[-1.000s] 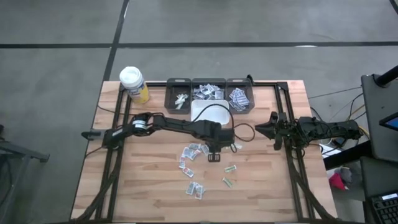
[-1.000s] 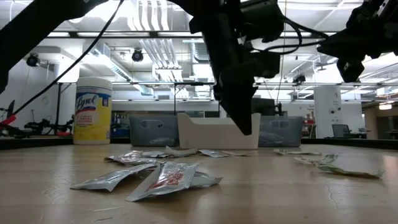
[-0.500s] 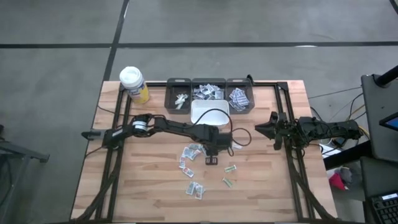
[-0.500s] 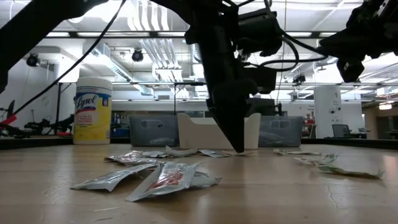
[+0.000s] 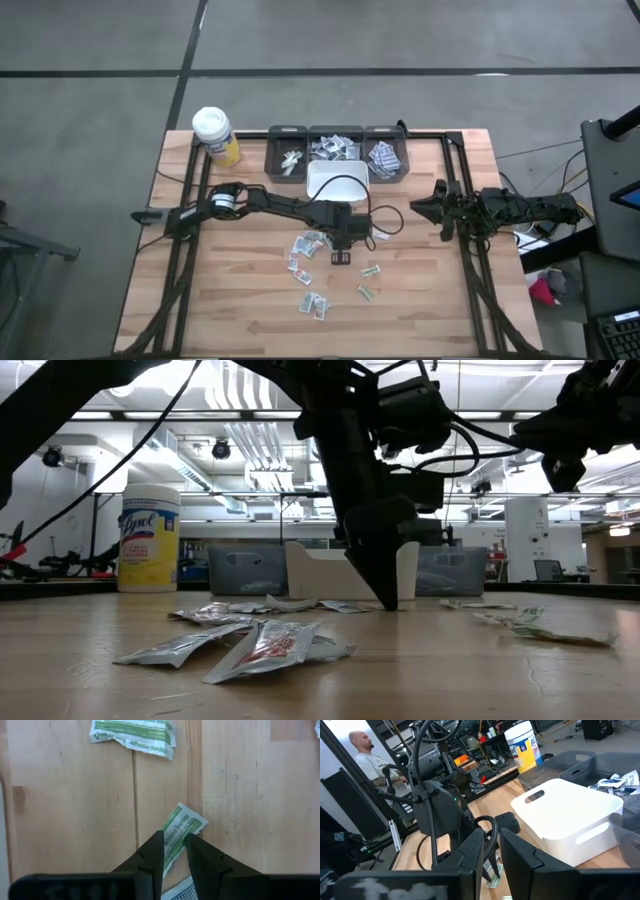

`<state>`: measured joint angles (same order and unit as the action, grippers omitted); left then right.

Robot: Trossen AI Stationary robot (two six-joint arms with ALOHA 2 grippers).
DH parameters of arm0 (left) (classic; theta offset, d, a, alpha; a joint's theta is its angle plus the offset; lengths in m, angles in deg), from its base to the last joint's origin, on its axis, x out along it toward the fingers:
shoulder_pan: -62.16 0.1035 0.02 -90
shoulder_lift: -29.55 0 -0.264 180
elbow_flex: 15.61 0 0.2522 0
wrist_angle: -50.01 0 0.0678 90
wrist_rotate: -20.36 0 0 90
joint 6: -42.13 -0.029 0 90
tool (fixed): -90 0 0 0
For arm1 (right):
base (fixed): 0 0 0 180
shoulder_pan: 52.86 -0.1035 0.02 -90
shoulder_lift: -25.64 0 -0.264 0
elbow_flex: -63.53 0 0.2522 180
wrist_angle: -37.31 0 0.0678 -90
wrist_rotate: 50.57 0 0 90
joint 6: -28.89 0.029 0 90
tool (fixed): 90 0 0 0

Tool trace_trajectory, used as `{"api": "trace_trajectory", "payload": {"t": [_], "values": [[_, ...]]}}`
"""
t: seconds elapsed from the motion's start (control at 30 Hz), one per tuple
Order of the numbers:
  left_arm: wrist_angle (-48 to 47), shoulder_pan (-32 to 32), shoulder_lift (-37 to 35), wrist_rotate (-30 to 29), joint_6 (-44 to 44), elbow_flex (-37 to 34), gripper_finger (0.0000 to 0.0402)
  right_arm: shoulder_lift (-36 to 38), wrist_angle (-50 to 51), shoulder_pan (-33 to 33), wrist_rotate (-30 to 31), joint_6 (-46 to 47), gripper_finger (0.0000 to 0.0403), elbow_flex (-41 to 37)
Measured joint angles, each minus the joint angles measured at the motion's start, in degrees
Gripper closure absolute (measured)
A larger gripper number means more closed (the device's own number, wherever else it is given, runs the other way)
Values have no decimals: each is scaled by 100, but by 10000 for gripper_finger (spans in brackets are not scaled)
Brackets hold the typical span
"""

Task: Pick & Place First Aid Supplies
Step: Put the green bandage pack into the left black bin

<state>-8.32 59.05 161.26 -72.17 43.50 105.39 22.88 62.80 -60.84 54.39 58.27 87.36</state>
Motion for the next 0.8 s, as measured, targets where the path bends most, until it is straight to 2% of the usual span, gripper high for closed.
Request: {"api": "trace_trajectory", "payload": {"t": [0.23, 0.43, 0.63, 0.8], "values": [[108, -8, -25, 143, 28, -172, 353, 0, 0, 1, 0, 2, 339, 0], [86, -11, 10, 156, -24, 40, 395, 0, 0, 1, 0, 2, 339, 0], [20, -9, -93, 62, -86, 315, 396, 0, 0, 2, 0, 2, 339, 0], [-797, -11, -582, -447, -94, 617, 400, -2, 0, 1, 0, 2, 339, 0]]}}
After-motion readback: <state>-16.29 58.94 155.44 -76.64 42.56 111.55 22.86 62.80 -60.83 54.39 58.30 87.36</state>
